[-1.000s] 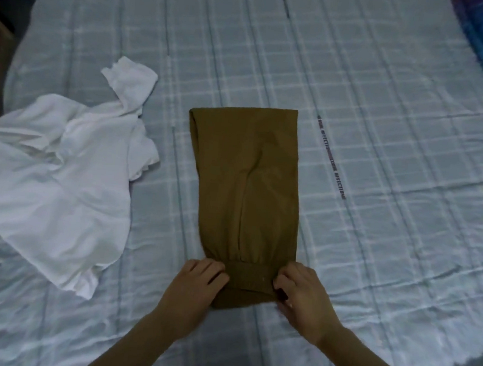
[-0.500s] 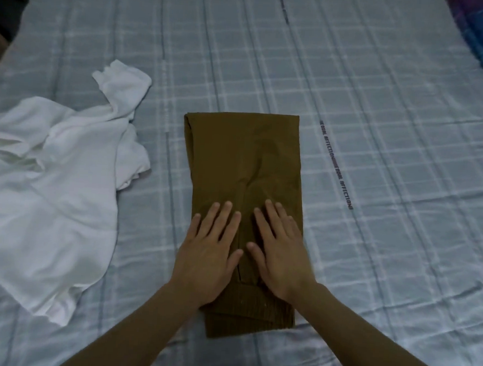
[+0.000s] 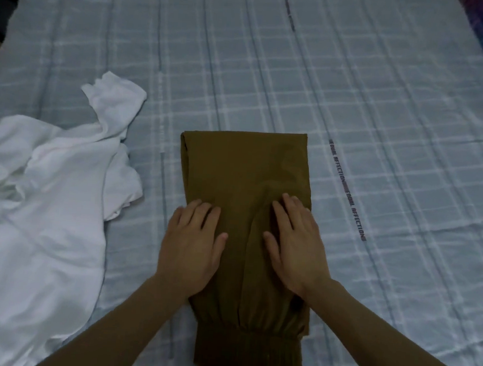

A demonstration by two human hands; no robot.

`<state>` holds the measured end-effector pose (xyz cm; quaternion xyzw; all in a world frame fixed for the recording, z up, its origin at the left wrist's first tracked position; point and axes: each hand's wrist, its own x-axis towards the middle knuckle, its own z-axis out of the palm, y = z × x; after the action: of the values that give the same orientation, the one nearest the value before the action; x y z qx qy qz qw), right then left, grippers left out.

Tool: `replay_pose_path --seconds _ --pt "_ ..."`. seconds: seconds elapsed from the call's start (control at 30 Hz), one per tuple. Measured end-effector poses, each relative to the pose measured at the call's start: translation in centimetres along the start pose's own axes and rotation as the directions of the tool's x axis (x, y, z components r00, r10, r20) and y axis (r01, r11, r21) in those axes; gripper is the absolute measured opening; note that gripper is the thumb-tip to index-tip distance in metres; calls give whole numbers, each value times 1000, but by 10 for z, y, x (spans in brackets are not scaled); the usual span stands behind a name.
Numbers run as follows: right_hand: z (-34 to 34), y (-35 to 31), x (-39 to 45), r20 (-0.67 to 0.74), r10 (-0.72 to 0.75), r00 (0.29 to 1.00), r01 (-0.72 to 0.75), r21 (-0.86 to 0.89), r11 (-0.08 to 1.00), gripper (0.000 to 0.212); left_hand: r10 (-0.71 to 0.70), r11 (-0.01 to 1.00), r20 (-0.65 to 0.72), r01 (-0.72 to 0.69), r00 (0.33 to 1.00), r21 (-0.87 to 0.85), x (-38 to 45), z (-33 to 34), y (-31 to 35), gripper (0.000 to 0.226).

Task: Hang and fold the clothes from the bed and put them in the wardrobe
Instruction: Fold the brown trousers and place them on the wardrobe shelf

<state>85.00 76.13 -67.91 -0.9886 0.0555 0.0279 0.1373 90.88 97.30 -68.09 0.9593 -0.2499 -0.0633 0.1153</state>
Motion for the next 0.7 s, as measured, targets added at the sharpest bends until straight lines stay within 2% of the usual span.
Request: replay_pose_path --seconds 0.1,0.27,0.37,0.43,0.5,0.6,0.7 --pt "1 -8 36 54 -70 996 71 -18 997 65 14 1000 19 -15 1000 26 35 -3 4 56" --pt "14 22 97 184 -30 982 44 -72 996 78 -13 993 146 -5 989 121 99 -3 -20 65" --pt "13 41 120 142 -82 986 88 -40 995 74 -33 989 148 11 988 150 131 -2 -45 64" --pt "5 42 136 53 -127 990 125 45 991 66 -17 991 111 2 994 131 150 -4 -57 62" --pt "-1 40 157 -17 -156 988 157 61 986 63 28 992 83 -38 996 122 167 -7 -64 62" --pt "-8 41 191 63 -134 989 132 26 991 69 42 993 155 -58 987 99 191 -15 -67 67" --pt "-15 47 216 129 -141 982 144 -13 990 63 39 987 227 -74 973 146 211 -25 -65 71"
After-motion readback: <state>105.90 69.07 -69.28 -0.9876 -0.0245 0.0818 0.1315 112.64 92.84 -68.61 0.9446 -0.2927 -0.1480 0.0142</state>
